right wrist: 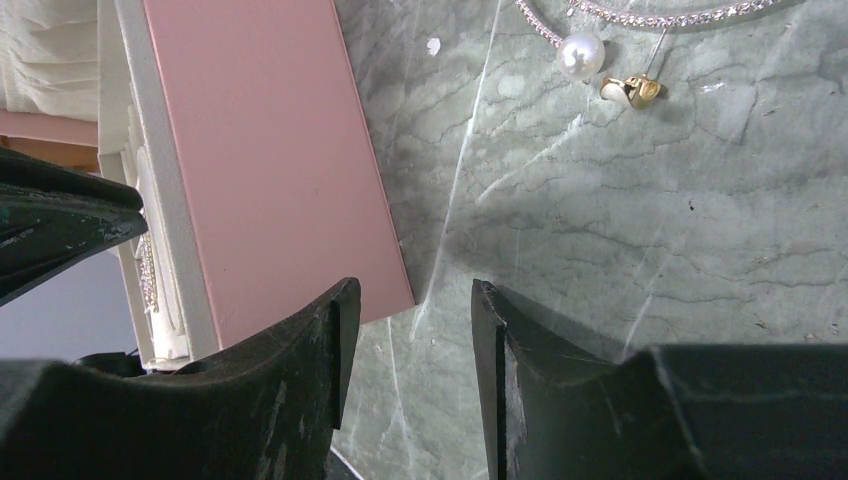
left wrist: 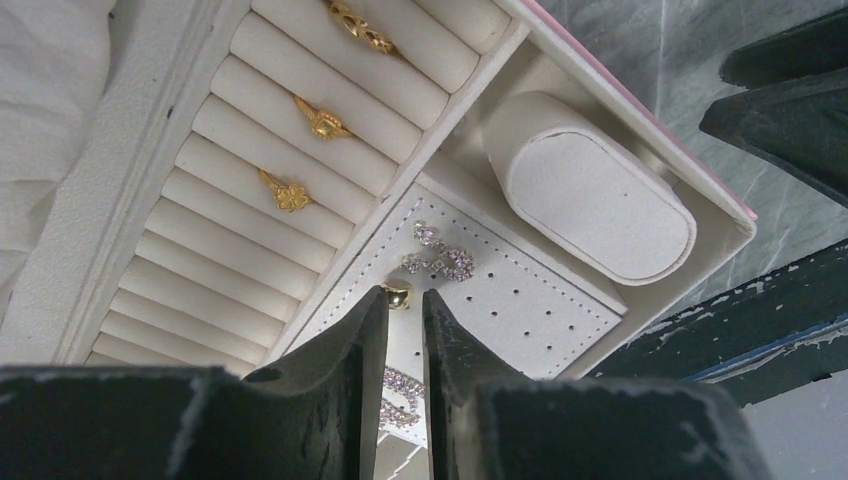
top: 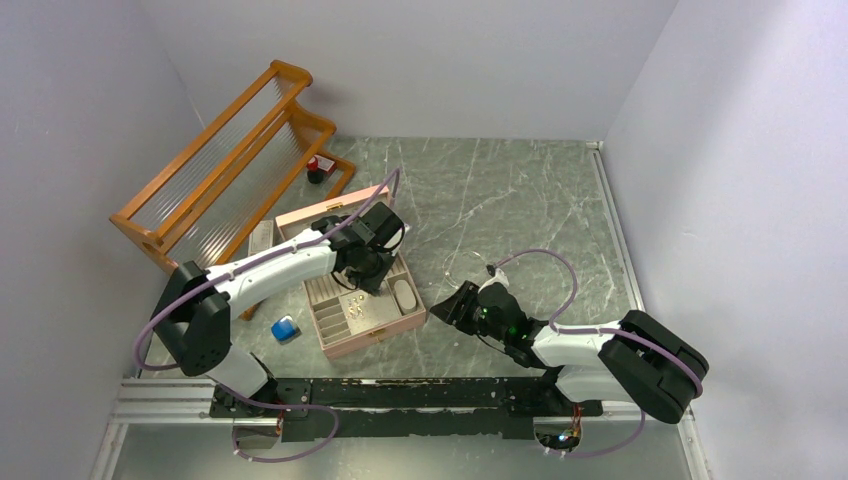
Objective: Organize the mixed jewelry
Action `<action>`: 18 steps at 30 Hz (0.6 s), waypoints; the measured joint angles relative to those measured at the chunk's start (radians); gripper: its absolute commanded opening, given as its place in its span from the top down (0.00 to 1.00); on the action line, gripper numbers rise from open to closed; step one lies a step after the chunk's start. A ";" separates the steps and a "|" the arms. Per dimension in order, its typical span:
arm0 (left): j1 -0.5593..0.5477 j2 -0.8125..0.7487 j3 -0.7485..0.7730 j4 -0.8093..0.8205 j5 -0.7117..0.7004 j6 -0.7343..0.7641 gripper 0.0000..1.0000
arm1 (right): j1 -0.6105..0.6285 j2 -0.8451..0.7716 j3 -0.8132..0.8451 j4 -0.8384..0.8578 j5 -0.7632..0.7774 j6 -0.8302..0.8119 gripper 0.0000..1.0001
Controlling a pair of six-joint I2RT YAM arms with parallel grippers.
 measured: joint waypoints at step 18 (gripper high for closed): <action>0.000 -0.336 -0.003 0.099 -0.034 -0.053 0.43 | 0.000 -0.244 0.254 -0.453 0.149 -0.121 0.48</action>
